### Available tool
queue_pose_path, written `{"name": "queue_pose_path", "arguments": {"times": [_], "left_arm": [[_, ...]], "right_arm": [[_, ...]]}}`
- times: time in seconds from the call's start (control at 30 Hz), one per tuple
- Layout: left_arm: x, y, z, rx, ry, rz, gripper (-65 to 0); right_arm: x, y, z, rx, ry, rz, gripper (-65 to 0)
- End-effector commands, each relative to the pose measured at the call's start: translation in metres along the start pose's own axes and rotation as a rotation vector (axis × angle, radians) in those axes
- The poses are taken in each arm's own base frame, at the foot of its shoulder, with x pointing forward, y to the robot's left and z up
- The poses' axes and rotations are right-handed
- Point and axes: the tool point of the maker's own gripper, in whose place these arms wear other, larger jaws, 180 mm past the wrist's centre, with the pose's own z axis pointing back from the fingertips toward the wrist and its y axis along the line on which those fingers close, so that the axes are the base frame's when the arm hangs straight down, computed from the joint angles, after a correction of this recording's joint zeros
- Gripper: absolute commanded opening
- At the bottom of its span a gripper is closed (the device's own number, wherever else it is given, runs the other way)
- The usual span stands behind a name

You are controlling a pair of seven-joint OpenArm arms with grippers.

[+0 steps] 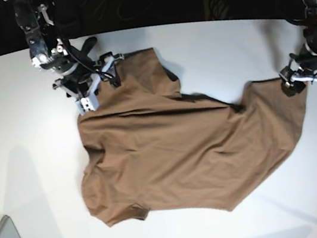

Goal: Layout the t-shirt on the table in an organized manner, then fold the t-shirt properly
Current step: 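Drag the held shirt edges apart to spread the shirt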

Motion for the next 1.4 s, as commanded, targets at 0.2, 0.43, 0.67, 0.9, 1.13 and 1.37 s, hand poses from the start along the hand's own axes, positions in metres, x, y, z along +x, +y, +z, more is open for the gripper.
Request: {"name": "queue_pose_path", "arguments": {"times": [0.2, 0.43, 0.67, 0.9, 1.13, 1.37], "left_arm": [[0.022, 0.024, -0.005, 0.095, -0.057, -0.091, -14.7], [0.034, 0.042, -0.012, 0.158, -0.076, -0.091, -14.7], [0.039, 0.058, -0.034, 0.259, -0.069, -0.126, -15.0], [0.017, 0.046, -0.042, 0.244, -0.043, -0.127, -17.3], [-0.023, 0.024, -0.057, 0.058, 0.065, -0.205, -44.1], [-0.043, 0.029, -0.061, 0.053, 0.108, -0.176, -63.9]], "right_arm": [[0.006, -0.015, -0.005, -0.022, 0.000, 0.025, -26.2], [0.004, -0.016, -0.005, -0.023, 0.005, 0.025, -26.2], [0.005, -0.017, -0.004, -0.026, 0.004, 0.027, -26.2], [0.006, -0.017, -0.004, -0.026, 0.001, 0.027, -26.2], [0.008, -0.016, -0.004, -0.023, -0.005, 0.026, -26.2], [0.047, 0.006, 0.024, 0.010, -0.137, 0.062, -25.8]]}}
